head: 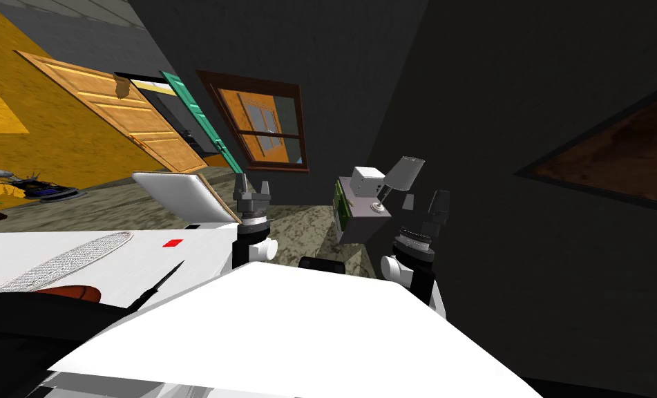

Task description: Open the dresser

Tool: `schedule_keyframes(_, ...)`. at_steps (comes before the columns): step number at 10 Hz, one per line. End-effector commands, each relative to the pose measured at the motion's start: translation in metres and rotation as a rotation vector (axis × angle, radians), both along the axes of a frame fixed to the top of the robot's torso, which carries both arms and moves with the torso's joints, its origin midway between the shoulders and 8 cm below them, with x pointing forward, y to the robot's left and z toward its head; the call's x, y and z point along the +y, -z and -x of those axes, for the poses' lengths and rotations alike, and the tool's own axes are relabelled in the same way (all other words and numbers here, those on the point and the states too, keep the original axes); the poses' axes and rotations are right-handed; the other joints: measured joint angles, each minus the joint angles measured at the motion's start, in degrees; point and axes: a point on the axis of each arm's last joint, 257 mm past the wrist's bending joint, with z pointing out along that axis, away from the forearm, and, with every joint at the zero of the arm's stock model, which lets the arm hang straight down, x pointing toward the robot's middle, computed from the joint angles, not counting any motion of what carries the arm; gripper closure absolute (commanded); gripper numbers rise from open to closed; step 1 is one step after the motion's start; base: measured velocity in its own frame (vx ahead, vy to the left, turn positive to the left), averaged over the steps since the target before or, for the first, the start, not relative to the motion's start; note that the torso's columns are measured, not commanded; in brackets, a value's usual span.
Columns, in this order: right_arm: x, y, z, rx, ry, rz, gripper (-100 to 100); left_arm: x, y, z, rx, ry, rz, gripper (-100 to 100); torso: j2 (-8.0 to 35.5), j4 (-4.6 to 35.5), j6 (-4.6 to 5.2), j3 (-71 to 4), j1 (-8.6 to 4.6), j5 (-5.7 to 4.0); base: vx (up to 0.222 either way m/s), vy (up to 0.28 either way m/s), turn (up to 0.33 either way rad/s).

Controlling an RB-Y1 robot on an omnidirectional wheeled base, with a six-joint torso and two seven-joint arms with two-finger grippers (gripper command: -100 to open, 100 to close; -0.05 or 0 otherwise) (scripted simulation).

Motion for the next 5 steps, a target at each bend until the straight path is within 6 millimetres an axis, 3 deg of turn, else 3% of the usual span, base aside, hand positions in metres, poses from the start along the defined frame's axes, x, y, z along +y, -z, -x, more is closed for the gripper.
schedule_keyframes(1, 0.0, 0.0, 0.0, 0.0, 0.0, 0.0, 0, 0.0, 0.0, 0.0, 0.0, 0.0, 0.0, 0, 2.32, 2.35, 0.0, -4.67, 0.0, 0.0, 0.0, 0.0, 0.0)
schedule_keyframes(5, 0.0, -0.0001, 0.0001, 0.0, 0.0, 0.0, 0, 0.0, -0.0001, 0.0001, 0.0, 0.0, 0.0, 0, 18.45, 18.46, 0.0, -36.92, 0.0, 0.0, 0.0, 0.0, 0.0)
